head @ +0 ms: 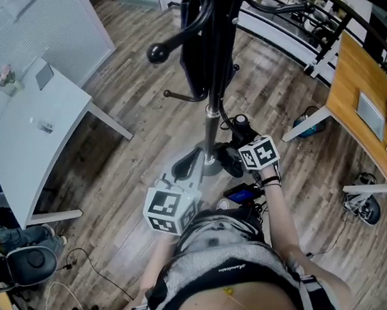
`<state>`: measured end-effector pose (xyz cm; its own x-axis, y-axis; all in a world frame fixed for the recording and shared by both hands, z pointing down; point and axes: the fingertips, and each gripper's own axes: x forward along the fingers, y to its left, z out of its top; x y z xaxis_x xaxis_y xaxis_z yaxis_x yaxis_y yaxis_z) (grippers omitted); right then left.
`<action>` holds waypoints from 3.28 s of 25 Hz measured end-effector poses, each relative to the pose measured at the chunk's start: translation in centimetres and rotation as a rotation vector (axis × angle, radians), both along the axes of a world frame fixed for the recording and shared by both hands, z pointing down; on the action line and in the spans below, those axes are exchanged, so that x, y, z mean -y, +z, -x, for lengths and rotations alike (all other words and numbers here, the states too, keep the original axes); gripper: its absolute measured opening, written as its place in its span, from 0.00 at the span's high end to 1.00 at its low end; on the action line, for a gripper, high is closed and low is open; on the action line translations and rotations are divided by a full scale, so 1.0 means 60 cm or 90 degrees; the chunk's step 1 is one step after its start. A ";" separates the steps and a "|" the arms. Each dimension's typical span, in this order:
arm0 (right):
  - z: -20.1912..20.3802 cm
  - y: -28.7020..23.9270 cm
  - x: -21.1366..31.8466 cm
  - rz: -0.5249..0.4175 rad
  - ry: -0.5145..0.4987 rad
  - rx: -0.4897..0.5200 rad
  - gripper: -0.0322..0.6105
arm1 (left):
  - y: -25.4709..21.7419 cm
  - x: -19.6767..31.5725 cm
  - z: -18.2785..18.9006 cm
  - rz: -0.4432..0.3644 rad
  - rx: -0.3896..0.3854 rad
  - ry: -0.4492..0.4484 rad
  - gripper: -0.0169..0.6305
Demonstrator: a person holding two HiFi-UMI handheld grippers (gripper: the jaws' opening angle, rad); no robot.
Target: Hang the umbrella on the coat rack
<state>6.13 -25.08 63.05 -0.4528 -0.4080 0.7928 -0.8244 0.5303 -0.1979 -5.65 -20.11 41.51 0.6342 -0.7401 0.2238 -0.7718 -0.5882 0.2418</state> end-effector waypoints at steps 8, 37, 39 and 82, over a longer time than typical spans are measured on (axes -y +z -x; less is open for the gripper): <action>-0.003 0.015 0.005 0.008 0.005 -0.005 0.53 | 0.001 0.002 -0.001 0.003 0.002 0.001 0.95; -0.006 0.103 -0.010 0.058 -0.007 -0.018 0.53 | 0.024 0.008 -0.005 0.023 0.011 0.010 0.95; -0.001 0.107 -0.009 0.056 -0.020 -0.019 0.53 | 0.026 0.008 -0.006 0.025 0.012 0.011 0.95; 0.004 0.047 -0.031 -0.043 -0.062 -0.038 0.60 | 0.064 -0.008 -0.044 0.063 0.025 0.066 0.95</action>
<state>5.90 -23.20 65.85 -0.4464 -0.4176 0.7914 -0.7770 0.6195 -0.1114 -3.01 -19.63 45.37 0.6953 -0.6443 0.3185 -0.7182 -0.6403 0.2726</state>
